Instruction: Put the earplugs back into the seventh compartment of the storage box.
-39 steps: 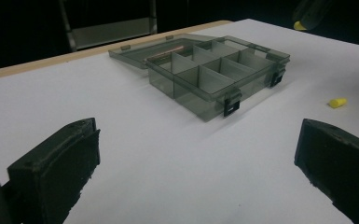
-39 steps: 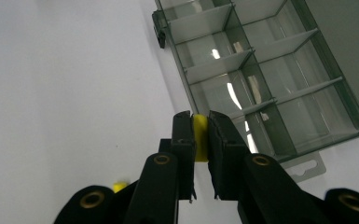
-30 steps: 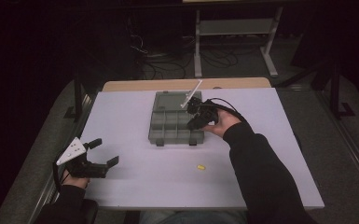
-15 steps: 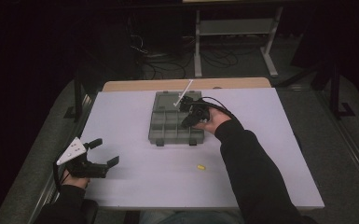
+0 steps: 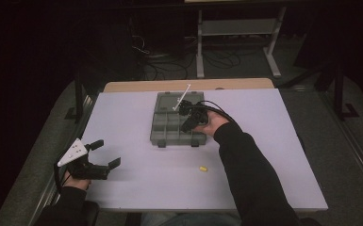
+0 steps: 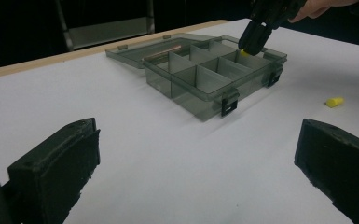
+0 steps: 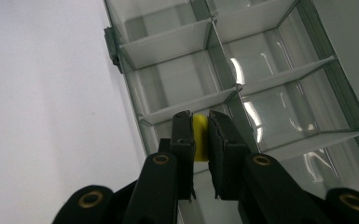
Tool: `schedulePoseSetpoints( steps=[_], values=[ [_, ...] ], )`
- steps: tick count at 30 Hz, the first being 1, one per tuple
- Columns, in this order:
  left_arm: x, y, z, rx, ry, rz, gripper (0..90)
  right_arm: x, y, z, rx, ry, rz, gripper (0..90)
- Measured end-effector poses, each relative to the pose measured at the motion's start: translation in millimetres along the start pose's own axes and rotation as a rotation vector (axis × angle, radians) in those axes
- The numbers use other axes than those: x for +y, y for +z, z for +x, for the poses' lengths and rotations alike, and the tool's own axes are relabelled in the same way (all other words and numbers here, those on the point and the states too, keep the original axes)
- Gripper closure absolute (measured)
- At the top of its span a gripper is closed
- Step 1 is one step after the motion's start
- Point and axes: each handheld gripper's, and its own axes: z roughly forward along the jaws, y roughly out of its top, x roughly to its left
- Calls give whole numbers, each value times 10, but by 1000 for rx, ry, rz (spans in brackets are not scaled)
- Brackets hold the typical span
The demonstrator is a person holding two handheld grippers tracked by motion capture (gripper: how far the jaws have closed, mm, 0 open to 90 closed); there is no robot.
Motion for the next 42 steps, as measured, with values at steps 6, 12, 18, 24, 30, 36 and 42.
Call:
schedulePoseSetpoints(
  steps=[6, 12, 18, 24, 30, 36, 42],
  values=[
    [-1, 1, 2, -1, -1, 1, 0, -7, -25, 3, -3, 16, -19, 624],
    [0, 2, -1, -2, 0, 1, 0, -33, -178, 32, -23, 26, -64, 444],
    [2, 4, -8, -3, 1, 4, 0, -79, -363, 104, -47, 20, -98, 288],
    [2, 5, -4, -2, 1, 3, 0, -139, -502, 189, -79, 23, -135, 174],
    [3, 6, -8, -1, 2, 5, 0, -238, -637, 276, -109, 30, -161, 82],
    [3, 8, -9, -2, 4, 7, 0, -321, -687, 338, -126, 34, -177, 1],
    [2, 9, -8, -3, 2, 8, 0, -456, -699, 397, -123, 41, -201, 0]
  ],
)
